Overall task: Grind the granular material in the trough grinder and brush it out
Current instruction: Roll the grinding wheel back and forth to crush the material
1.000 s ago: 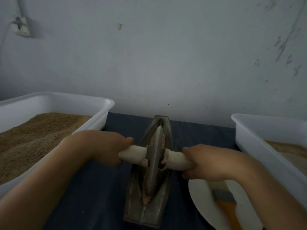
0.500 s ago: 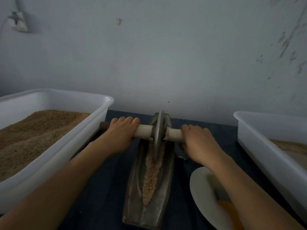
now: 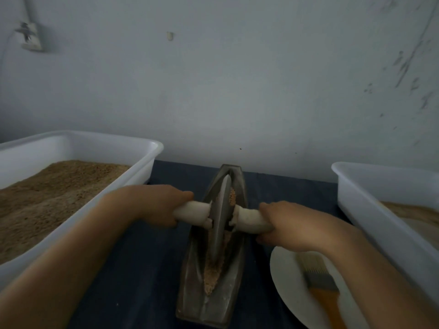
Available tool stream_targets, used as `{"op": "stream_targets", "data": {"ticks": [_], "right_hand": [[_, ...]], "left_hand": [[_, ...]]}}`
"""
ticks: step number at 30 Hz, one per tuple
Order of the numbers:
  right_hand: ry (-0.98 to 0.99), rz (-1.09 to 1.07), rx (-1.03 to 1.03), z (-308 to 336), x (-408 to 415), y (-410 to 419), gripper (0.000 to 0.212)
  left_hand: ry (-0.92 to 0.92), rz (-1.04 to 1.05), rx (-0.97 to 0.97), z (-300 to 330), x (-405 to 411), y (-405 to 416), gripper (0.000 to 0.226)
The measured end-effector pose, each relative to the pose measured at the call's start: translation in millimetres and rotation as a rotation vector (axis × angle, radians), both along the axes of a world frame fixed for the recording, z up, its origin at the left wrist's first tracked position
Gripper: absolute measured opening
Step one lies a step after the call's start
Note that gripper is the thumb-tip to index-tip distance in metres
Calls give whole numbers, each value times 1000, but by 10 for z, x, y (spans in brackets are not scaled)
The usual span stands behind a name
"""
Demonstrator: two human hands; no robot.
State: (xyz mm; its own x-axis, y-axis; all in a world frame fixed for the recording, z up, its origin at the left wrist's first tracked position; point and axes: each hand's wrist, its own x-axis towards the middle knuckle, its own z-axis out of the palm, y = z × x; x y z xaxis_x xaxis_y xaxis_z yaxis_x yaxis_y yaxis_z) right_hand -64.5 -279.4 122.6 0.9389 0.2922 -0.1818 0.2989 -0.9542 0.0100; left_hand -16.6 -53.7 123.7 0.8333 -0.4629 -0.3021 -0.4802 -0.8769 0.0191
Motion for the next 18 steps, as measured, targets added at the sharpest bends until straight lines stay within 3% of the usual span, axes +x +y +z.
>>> {"op": "stream_targets", "data": {"ticks": [5, 11, 14, 18], "right_hand": [[120, 47, 2, 128, -149, 12, 29], [63, 18, 28, 42, -11, -22, 23], [-118, -18, 16, -97, 151, -50, 21], [-461, -19, -19, -333, 383, -117, 19]], "left_hand": [[133, -42, 13, 83, -91, 75, 31], [101, -19, -56, 8, 22, 58, 31], [-76, -3, -80, -95, 134, 2, 29], [-445, 24, -99, -323, 324, -65, 35]]}}
